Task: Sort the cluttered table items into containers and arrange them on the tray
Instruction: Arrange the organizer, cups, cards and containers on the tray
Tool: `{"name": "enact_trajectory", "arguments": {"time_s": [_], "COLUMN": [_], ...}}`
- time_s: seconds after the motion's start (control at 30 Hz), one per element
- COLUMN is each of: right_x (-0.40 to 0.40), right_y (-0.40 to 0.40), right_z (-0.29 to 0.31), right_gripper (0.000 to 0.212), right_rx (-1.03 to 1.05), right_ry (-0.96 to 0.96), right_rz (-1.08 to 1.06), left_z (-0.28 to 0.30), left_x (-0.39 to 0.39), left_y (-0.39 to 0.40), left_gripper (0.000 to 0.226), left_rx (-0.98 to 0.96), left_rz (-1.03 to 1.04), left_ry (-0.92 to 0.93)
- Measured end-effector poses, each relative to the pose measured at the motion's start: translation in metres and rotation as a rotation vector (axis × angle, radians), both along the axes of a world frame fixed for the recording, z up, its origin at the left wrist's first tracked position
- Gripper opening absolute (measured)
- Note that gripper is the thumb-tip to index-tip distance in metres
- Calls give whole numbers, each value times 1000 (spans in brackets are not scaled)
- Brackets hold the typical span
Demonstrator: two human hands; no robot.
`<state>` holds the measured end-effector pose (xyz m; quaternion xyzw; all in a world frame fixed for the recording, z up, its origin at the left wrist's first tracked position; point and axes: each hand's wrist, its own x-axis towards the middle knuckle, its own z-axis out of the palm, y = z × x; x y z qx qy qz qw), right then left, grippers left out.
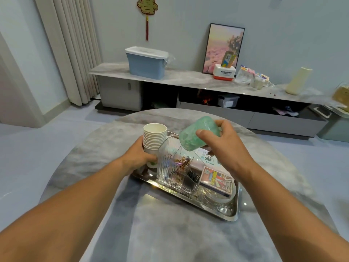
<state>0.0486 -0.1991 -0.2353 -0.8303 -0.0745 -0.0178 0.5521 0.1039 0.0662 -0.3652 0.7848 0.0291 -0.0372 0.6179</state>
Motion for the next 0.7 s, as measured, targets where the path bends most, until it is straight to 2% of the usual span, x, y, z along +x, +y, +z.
{"name": "enact_trajectory", "arguments": {"time_s": [0.13,0.27,0.5,0.63,0.7], "right_x": [25,57,98,102,102], "right_y": [26,60,125,150,157], "right_z": [12,18,9,-7,-16], "right_gripper": [61,57,48,56,60], "right_rx": [-19,-153,-707,-1062,-1164], "right_ry": [-27,-86,49,146,193], "right_rz": [51,91,366,498,527], "left_z": [2,19,25,14,10], "left_x": [0,1,-13,-24,-28], "left_y": [8,33,56,53,52], "left_gripper": [70,68,70,70,69], "left_rx": [-115,-255,-252,-240,-243], "left_rz": [126,341,542,576,544], "left_ry": [-47,-170,-244,-238,-230]}}
